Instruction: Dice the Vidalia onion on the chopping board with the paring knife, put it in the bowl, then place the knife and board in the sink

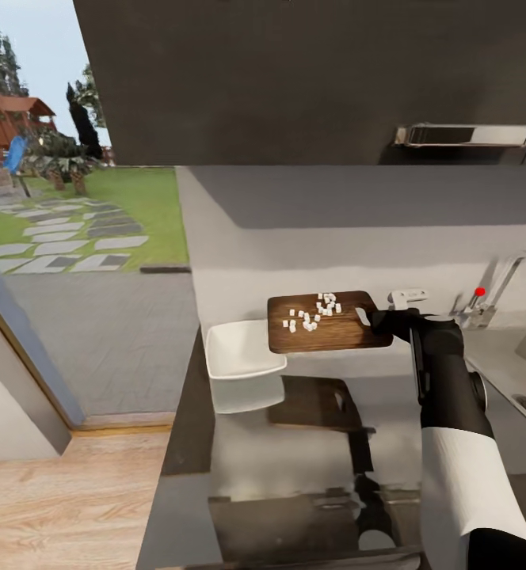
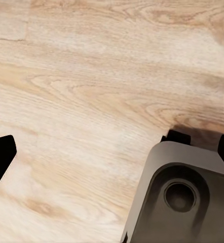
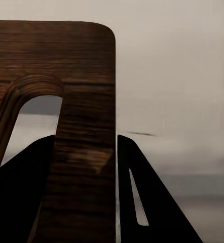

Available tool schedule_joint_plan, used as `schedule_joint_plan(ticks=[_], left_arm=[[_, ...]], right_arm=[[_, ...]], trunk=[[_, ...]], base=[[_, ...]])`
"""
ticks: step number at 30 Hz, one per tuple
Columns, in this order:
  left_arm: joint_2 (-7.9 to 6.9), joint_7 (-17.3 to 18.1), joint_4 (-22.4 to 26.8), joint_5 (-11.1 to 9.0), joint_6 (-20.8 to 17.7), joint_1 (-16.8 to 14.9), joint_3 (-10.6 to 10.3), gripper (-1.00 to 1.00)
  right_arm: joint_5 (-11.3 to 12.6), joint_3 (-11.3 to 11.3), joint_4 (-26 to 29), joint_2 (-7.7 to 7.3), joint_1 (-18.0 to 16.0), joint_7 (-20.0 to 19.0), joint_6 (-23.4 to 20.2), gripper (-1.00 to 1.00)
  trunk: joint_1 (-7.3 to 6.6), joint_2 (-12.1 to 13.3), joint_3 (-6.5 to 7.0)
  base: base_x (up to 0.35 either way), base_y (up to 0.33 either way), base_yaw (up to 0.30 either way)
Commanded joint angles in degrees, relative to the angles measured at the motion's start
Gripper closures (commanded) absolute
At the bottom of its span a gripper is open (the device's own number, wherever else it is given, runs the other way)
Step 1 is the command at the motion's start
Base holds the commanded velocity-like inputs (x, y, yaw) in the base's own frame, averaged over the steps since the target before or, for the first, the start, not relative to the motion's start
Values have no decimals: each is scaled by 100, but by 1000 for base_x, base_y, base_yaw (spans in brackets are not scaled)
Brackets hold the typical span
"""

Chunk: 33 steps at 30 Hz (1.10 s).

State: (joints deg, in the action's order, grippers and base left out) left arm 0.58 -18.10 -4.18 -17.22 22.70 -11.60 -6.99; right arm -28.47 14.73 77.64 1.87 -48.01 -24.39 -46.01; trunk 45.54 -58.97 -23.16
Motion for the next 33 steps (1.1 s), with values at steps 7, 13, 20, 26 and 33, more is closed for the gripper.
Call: schedule_joint_plan(ticks=[7,13,20,26,33], left_arm=[[3,-10,-20,-36,32,-9,-48,-100],[3,-10,-19,-36,32,-9,-48,-100],[3,-10,-19,-36,32,-9,-48,-100],[3,-10,-20,-36,32,-9,-48,-100],[3,-13,-21,-36,32,-9,-48,-100]], right_arm=[[-70,-257,-1,14,-6,-52,-9,100],[-69,-351,-31,44,-6,-49,-13,100],[-71,-356,-39,50,-6,-49,-22,100],[-66,-357,-39,50,-6,-49,-22,100],[-67,-357,-39,50,-6,-49,-5,100]], trunk=[[1,-5,3],[1,-5,3],[1,-5,3],[1,-5,3],[1,-5,3]], base=[[6,13,-49],[0,0,0],[0,0,31],[0,0,94],[0,0,71]])
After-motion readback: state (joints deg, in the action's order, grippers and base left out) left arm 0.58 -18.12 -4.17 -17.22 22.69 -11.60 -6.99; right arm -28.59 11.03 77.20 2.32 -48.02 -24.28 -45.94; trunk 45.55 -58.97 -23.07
